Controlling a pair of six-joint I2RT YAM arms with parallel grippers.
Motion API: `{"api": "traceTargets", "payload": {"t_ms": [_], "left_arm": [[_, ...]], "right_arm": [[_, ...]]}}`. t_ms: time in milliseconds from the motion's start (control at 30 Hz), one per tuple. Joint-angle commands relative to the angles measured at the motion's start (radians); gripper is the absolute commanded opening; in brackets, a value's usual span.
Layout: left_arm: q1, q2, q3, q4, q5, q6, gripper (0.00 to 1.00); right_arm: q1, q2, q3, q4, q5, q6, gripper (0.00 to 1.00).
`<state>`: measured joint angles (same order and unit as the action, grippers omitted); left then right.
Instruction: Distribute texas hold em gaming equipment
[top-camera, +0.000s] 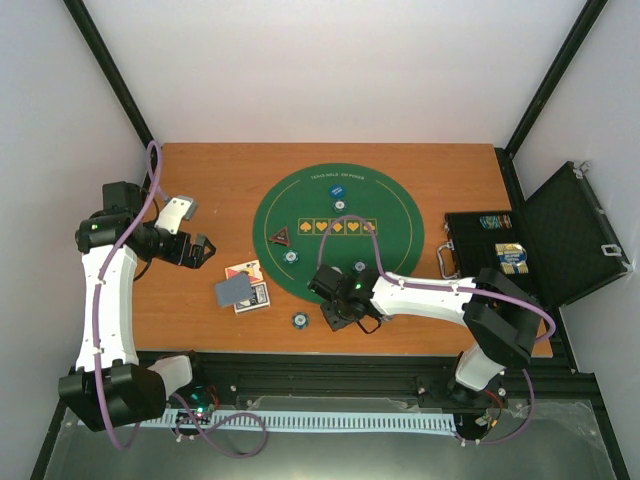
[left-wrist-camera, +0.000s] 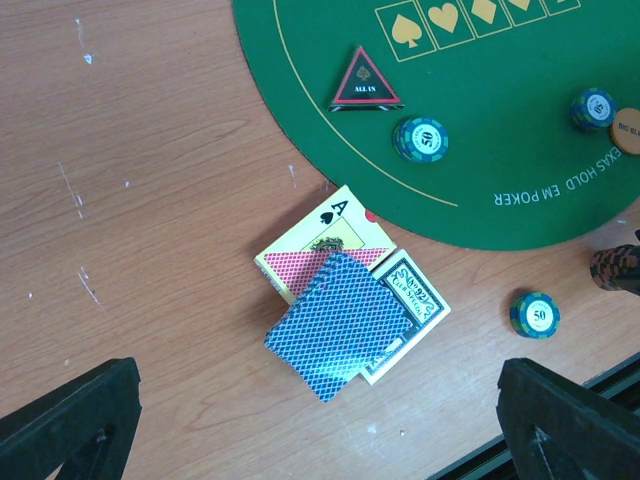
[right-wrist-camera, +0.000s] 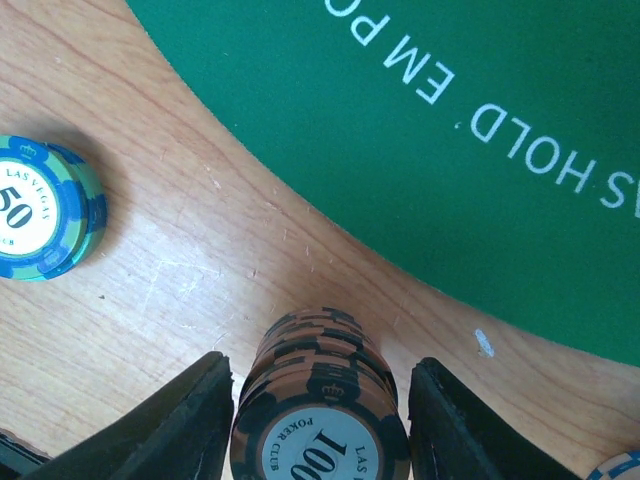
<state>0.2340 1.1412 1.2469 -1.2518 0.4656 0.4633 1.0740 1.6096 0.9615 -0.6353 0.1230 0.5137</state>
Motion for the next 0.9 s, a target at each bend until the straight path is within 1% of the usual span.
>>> {"api": "traceTargets", "payload": {"t_ms": [0, 67, 200, 367, 533, 700, 867], "left_arm": [[0.005, -0.018, 0.018, 0.009, -0.003, -0.003, 1.00], [0.006, -0.018, 0.020, 0.008, -0.004, -0.003, 1.00], [0.006, -0.017, 0.022, 0.008, -0.003, -0.002, 1.00], [0.005, -0.016, 0.022, 0.007, -0.008, 0.001, 1.00], [0.006, -0.017, 0.026, 0.008, -0.008, 0.001, 1.00], [0.005, -0.014, 0.031, 0.005, -0.004, -0.001, 1.00], [0.005, -0.014, 0.041, -0.004, -0.006, 0.003, 1.00]], "right_arm": [[0.015, -0.002, -0.007, 0.001, 0.011, 0.000, 0.49], [0.017, -0.007, -0.008, 0.005, 0.011, -0.001, 0.48], [0.017, -0.011, -0.005, 0.001, 0.012, 0.000, 0.42], [0.017, -0.015, 0.008, -0.008, 0.016, -0.004, 0.28], [0.017, -0.019, 0.065, -0.049, 0.028, -0.018, 0.19], [0.012, -0.016, 0.181, -0.106, 0.060, -0.061, 0.18], [-0.031, 0.081, 0.348, -0.145, 0.077, -0.127, 0.18]]}}
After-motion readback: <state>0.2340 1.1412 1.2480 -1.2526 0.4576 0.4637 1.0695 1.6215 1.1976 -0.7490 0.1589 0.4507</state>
